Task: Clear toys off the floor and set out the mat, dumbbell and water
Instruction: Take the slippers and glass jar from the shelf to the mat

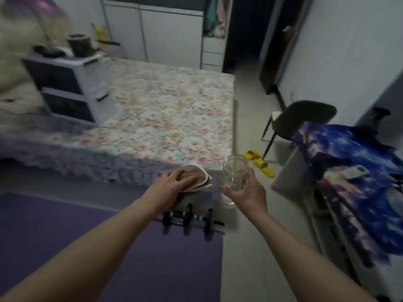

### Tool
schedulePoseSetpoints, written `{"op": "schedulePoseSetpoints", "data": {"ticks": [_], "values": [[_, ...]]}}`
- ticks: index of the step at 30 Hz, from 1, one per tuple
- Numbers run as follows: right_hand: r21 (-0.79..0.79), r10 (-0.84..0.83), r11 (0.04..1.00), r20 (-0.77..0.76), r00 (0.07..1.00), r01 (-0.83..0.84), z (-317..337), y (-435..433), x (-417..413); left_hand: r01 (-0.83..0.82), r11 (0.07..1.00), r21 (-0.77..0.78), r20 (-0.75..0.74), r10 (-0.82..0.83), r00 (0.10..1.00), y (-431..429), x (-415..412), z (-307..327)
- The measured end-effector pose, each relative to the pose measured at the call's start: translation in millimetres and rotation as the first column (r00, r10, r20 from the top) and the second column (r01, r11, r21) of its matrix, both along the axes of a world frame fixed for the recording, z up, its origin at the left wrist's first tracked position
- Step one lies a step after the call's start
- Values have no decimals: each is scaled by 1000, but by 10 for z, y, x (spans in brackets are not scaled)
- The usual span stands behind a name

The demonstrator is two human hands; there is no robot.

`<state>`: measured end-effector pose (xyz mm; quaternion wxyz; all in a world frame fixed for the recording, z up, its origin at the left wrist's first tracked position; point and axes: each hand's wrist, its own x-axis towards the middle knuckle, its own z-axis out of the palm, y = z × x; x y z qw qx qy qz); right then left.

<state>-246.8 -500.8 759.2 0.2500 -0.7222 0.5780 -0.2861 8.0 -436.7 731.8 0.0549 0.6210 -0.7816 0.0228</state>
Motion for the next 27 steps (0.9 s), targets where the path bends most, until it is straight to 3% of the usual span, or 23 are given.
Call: {"op": "schedulePoseSetpoints", "data": {"ticks": [7, 12, 18, 27], "values": [[33, 205, 977, 124, 971, -210, 3, 341, 2268, -319, 947, 22, -62, 320, 945, 1098, 2114, 55], [54, 364, 929, 41, 931, -366, -44, 473, 3519, -467, 882, 64, -162, 471, 867, 1632, 3130, -32], [19, 553, 833, -18, 833, -553, -142, 491, 4983, -575, 815, 72, -145, 579, 802, 1836, 4109, -140], [67, 744, 664, 38, 667, -745, -92, 389, 7296, -811, 574, 113, -48, 818, 573, 2037, 5718, 47]]}}
